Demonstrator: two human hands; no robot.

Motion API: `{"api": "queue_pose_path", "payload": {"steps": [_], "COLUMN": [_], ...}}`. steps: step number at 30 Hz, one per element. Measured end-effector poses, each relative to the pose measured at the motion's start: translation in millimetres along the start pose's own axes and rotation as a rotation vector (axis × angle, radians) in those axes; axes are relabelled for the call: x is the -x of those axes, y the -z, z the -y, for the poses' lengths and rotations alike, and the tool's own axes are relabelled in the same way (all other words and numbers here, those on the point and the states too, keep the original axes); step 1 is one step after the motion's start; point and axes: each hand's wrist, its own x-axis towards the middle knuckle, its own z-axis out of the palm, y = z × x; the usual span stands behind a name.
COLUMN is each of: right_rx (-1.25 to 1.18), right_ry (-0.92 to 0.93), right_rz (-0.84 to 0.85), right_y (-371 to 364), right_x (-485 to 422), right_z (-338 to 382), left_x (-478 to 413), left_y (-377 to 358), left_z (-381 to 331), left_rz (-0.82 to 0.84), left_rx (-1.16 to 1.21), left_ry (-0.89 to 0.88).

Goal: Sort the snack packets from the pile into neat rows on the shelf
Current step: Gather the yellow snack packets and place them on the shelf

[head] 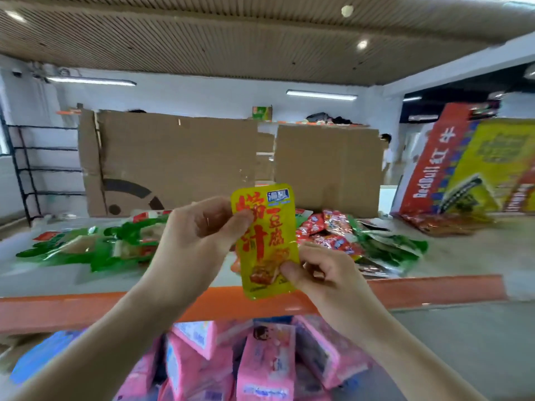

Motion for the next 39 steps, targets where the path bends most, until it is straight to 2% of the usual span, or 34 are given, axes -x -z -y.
{"api": "queue_pose_path", "payload": {"steps": [5,14,20,23,27,34,39], "right_rx": [0.091,0.226,0.297,0.317,0.224,0.335,0.405], "right_ry": [-0.045,-0.138,-0.218,-0.244,-0.296,-0.352,-0.341], "right_rz": [-0.149,-0.327,-0.424,-0.452,-0.472,-0.492,-0.521], "right_y": [86,248,338,369,393,419,452], "right_x": [52,171,238,260,276,283,269], "right_z": [-25,-59,-72,-82,-88,-108,-124], "left_x": [-5,23,49,58,60,43,12], "left_y": [-104,-312,-419,-455,-489,-529,-565], "left_z": [-9,-33,-51,-61,-64,-60,-56], "left_rz": [0.054,0.313,0.373,0.408,0.412,0.466,0.475], "left_rx": [0.027,0.107,0.132,0.128,0.083,0.037,0.092], "left_ry": [-0.053,-0.134,-0.144,-0.155,-0.153,-0.105,-0.052]}}
